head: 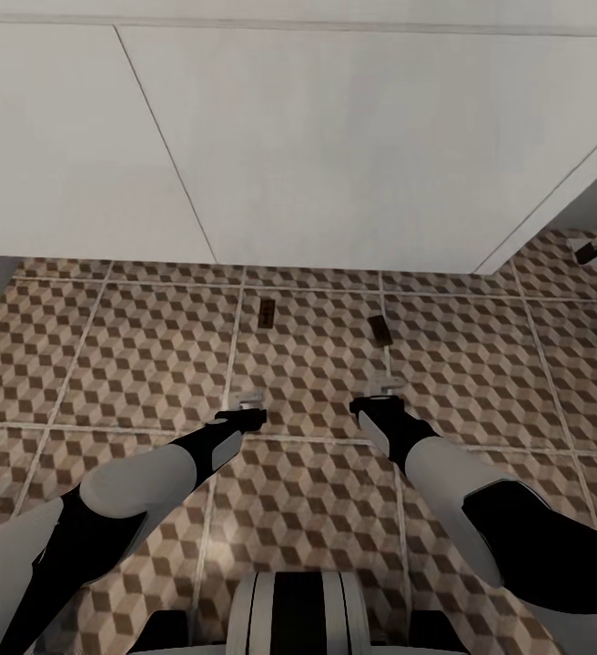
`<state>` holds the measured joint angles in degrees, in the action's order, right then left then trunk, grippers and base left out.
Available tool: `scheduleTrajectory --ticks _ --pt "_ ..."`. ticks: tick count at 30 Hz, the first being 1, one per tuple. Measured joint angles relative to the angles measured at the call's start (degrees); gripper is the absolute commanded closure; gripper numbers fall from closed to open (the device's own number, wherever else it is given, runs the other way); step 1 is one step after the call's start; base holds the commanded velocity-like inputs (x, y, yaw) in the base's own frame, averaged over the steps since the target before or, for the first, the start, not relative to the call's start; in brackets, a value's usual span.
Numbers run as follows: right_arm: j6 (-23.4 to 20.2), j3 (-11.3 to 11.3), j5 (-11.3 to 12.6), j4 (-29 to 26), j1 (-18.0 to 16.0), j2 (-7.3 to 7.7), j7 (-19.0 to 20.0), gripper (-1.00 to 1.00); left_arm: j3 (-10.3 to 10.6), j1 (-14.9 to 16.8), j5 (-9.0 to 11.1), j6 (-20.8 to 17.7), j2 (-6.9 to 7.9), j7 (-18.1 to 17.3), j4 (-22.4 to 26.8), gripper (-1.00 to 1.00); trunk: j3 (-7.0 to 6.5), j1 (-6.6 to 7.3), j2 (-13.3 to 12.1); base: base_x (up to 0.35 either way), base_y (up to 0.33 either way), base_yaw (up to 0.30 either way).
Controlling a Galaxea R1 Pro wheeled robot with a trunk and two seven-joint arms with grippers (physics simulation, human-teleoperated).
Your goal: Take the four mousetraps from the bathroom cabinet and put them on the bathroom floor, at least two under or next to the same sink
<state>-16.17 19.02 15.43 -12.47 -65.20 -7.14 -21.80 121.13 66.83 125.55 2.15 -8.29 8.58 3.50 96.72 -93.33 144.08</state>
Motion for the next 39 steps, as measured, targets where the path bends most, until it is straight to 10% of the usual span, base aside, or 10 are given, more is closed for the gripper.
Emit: scheduleTrajectory --ticks 39 --pt "2.46 0.01 -0.02 0.03 0.00 0.00 0.00 -1.00 0.01 -0.03 -0.05 1.24 0.00 0.21 0.02 -1.00 -1.32 0.17 -0.08 -0.005 0.002 0.000"
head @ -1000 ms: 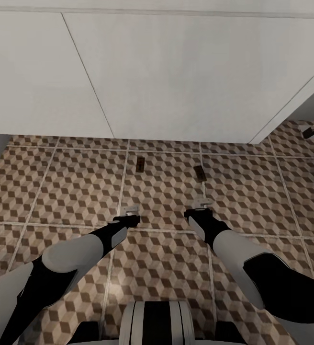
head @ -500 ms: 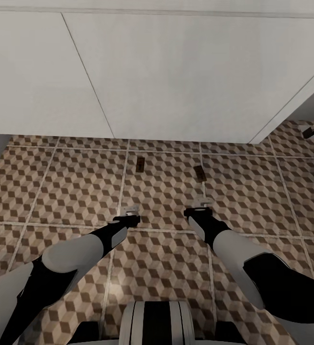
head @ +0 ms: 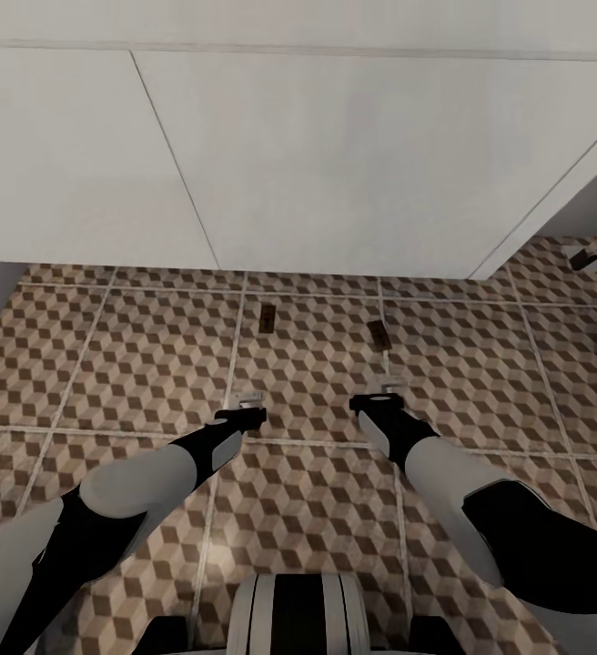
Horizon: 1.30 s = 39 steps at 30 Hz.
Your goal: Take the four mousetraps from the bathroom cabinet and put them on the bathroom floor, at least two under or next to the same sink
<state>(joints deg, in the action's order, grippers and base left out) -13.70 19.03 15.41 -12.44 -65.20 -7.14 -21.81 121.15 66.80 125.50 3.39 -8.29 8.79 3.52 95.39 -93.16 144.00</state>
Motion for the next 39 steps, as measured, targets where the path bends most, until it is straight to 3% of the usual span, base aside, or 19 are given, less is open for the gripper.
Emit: scheduleTrajectory --ticks 17,39 --pt "0.04 0.00 0.03 0.06 0.00 0.00 0.00 -1.00 0.02 -0.05 0.00 0.35 -0.08 0.21 -0.04 -1.00 -3.77 0.44 -0.23 0.000 0.000 0.000" --pt "0.95 0.09 -0.12 0.06 0.52 0.41 0.09 -1.00 0.02 -0.12 0.00 0.55 0.01 0.26 0.59 -1.00 -3.99 0.46 -0.24 0.000 0.000 0.000"
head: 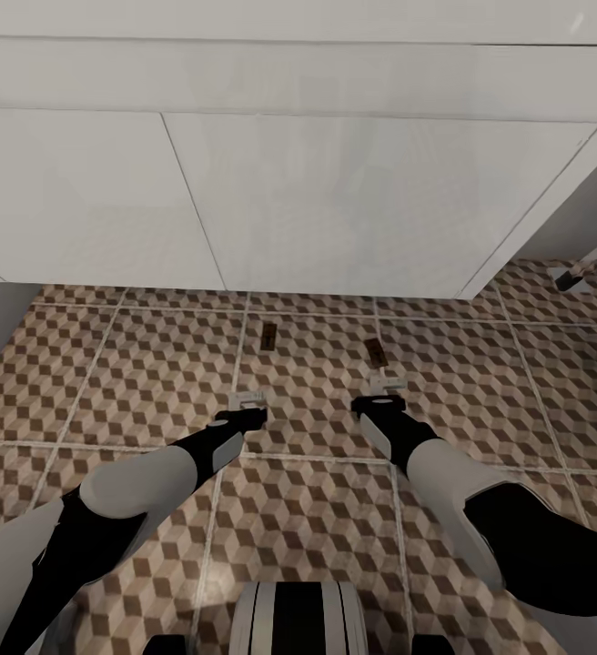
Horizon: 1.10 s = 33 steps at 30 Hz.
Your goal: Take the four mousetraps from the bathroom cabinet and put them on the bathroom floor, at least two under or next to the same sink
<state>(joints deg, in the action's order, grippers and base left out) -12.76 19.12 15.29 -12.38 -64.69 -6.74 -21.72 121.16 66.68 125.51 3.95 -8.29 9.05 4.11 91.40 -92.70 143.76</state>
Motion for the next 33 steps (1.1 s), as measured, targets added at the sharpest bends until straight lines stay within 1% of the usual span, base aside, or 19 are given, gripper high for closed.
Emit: scheduleTrajectory --ticks 7,17,21,25,29,33 --pt "0.23 0.00 -0.01 0.03 0.01 -0.07 0.00 -1.00 0.00 -0.05 0.02 1.21 0.01 0.04 0.99 -1.00 -1.55 0.18 -0.09 0.000 0.000 0.000" --pt "0.76 0.03 -0.14 0.26 0.10 -0.07 0.00 -1.00 -0.07 -0.10 0.07 1.61 0.15 0.14 1.14 -1.00 -3.77 0.44 -0.23 0.000 0.000 0.000" --pt "2.21 0.10 -0.21 0.50 0.31 0.02 0.00 -1.00 -0.19 -0.11 0.11 1.63 0.27 0.24 1.14 -1.00 -4.65 0.54 -0.28 0.000 0.000 0.000" --pt "4.56 0.14 -0.25 0.67 0.71 0.07 0.00 -1.00 -0.52 -0.26 0.16 1.63 0.38 0.28 1.22 -1.00 -5.54 0.64 -0.34 0.000 0.000 0.000" --pt "6.64 0.15 -0.25 0.75 1.68 0.05 0.01 -1.00 -0.68 -0.68 0.19 1.58 0.53 0.30 1.29 -1.00 -6.43 0.75 -0.39 0.000 0.000 0.000" --pt "7.64 0.20 -0.27 0.81 2.69 0.01 0.01 -1.00 -0.75 -1.48 0.20 1.46 0.62 0.31 1.53 -1.00 -7.31 0.85 -0.44 0.000 0.000 0.000"
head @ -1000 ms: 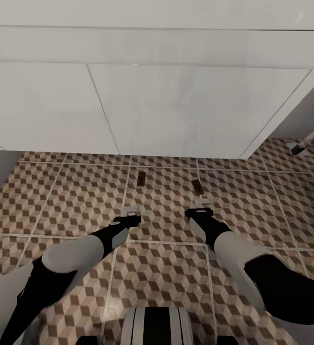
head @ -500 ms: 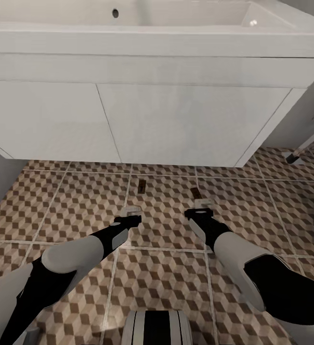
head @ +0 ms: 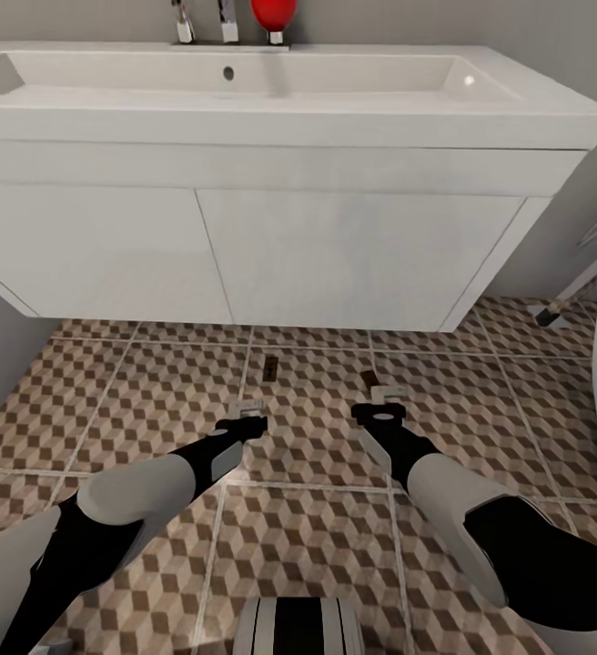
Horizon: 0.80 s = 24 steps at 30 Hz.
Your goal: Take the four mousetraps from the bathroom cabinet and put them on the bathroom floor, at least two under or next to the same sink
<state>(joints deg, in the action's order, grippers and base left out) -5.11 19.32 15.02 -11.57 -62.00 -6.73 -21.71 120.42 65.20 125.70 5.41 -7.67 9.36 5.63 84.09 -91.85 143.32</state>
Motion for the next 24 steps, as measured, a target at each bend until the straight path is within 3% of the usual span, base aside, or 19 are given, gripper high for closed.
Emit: scheduleTrajectory --ticks 7,14,24 --pt "0.64 0.09 -0.07 0.14 2.62 -0.05 0.00 -1.00 0.02 -1.71 -0.13 -0.23 0.19 0.02 2.11 -1.00 -1.54 0.25 -0.23 0.000 0.000 0.000" --pt "0.77 0.63 -0.10 0.30 5.94 -0.06 0.00 -1.00 0.06 -4.45 -0.25 -0.29 0.25 0.11 3.99 -1.00 -2.79 1.78 -3.03 0.000 0.000 0.000" --pt "1.11 5.31 -0.10 1.09 11.43 0.01 -0.01 -1.00 0.13 -10.01 -0.35 -0.30 0.26 0.13 4.36 -1.00 -4.59 3.98 -7.04 0.000 0.000 0.000"
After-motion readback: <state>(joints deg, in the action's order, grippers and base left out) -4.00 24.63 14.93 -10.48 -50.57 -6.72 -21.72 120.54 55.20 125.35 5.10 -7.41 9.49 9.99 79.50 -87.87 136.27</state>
